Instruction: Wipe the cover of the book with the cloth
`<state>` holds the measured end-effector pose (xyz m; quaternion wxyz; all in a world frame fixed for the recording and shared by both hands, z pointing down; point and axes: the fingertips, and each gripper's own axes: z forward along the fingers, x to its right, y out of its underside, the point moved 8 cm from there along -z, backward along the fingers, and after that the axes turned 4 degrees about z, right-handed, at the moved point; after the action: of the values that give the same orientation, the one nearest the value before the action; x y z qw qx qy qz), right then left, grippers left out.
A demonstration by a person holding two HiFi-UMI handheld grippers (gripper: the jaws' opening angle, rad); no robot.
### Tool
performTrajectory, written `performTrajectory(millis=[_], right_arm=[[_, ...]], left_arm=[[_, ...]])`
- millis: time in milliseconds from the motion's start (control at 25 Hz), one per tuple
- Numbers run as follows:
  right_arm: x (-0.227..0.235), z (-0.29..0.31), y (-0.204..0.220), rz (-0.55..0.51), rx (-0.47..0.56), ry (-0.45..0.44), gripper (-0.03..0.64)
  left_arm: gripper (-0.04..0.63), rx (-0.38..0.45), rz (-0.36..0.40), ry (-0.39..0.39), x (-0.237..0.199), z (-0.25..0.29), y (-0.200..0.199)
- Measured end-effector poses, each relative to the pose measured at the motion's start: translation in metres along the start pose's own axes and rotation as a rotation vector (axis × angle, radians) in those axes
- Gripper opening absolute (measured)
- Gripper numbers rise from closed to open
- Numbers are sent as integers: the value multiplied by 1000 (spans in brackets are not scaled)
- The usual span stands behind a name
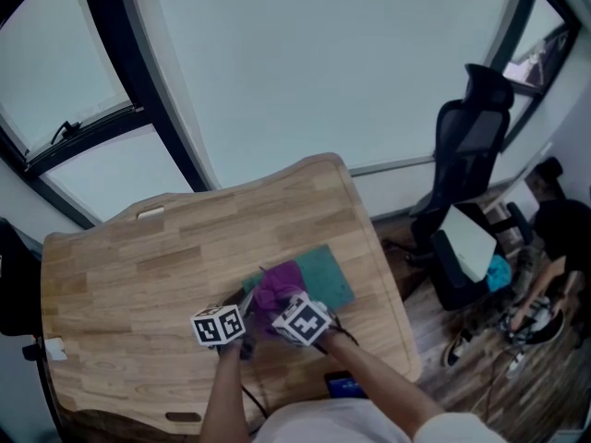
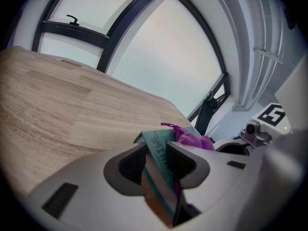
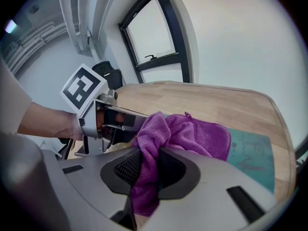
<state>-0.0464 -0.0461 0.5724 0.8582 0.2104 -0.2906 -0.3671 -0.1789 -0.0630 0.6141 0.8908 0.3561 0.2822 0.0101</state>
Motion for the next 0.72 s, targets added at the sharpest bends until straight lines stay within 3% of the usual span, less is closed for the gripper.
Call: performTrajectory(millis=[280,440,720], right_arm=[[17,-10,3,18,9,19,80],[48,-18,12,19,19,113,80],[79,-40,22,86,33,156,80]], left_arm=[[132,4,3,-2,0,-1,0],[132,2,2,-3,0,-1,0],[132,2,3,-4,0,-2,0]])
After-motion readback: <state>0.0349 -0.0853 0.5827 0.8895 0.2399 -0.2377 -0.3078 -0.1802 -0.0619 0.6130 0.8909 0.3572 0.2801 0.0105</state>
